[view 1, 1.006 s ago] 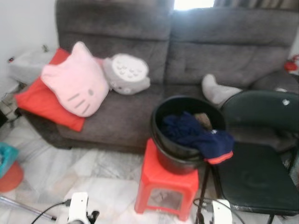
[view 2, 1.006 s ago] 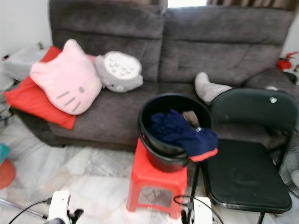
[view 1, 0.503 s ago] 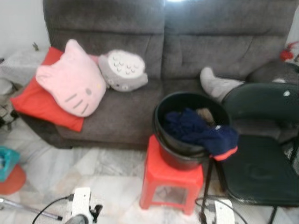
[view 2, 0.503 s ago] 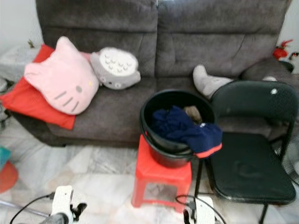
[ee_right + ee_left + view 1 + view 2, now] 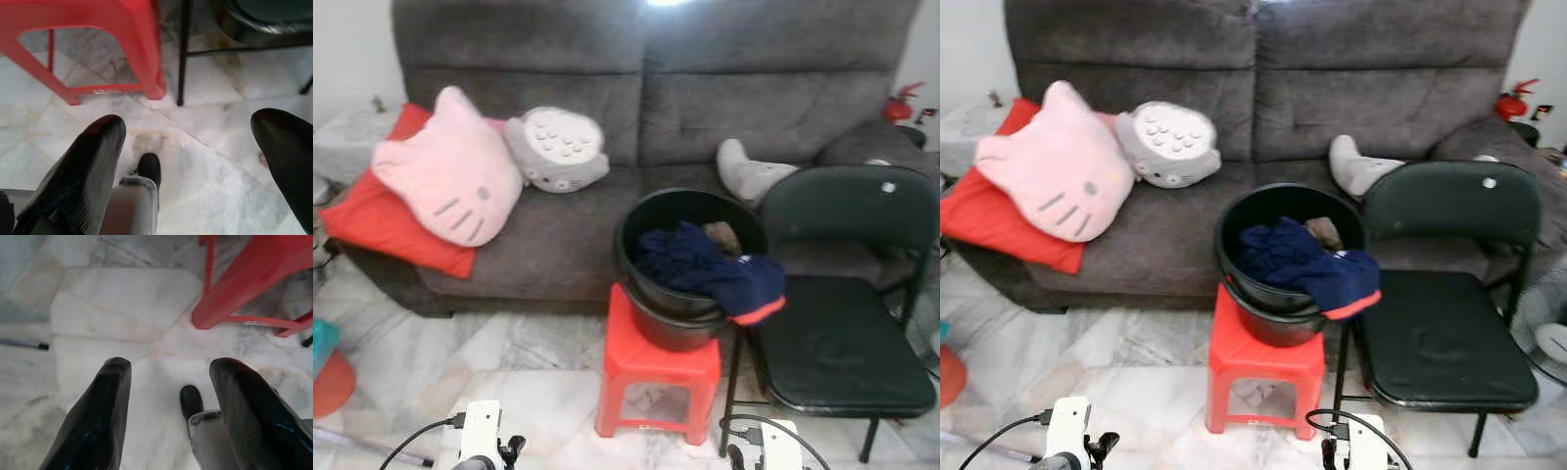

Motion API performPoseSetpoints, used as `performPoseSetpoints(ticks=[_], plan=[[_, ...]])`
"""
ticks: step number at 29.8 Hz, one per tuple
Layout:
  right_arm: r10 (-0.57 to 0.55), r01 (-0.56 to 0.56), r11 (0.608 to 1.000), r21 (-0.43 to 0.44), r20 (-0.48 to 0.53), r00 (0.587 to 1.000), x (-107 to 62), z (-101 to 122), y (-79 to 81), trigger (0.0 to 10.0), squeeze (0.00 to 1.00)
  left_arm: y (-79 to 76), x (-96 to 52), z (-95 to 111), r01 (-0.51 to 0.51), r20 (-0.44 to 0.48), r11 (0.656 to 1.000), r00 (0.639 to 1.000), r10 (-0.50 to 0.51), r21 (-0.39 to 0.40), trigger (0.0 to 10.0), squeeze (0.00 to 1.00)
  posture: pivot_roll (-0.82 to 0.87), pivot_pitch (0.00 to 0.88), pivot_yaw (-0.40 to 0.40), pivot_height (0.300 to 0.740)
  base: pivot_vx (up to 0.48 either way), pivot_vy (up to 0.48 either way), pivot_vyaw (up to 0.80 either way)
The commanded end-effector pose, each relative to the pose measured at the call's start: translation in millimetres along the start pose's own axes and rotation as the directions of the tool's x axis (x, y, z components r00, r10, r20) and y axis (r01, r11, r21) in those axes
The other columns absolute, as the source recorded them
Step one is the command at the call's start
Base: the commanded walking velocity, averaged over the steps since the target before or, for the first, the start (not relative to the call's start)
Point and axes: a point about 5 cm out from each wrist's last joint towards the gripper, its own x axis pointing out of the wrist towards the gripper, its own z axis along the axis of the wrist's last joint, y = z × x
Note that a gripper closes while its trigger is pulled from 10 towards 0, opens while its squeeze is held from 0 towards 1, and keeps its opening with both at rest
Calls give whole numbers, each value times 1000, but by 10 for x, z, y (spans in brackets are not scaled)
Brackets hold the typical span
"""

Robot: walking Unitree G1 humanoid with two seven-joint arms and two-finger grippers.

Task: Hang hanger

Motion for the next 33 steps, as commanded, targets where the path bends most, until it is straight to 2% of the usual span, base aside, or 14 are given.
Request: performPoseSetpoints(ticks=[1, 29, 33], plan=[[0, 0, 1000, 5, -1, 1000, 0, -1, 6, 10000, 0, 6, -8, -32, -2, -9, 1000, 1000, 2, 7, 10000, 0, 37, 0, 13, 740, 0, 0, 0], [3, -3, 1000, 1, -2, 1000, -2, -9, 11, 10000, 0, -10, -7, -40, 4, -15, 1000, 1000, -4, 19, 10000, 0, 36, 0, 19, 740, 0, 0, 0], [2, -2, 1000, 5, -1, 1000, -4, -13, 17, 10000, 0, -2, -6, -30, 7, -14, 1000, 1000, -6, 26, 10000, 0, 31, 0, 24, 740, 243, 0, 0]])
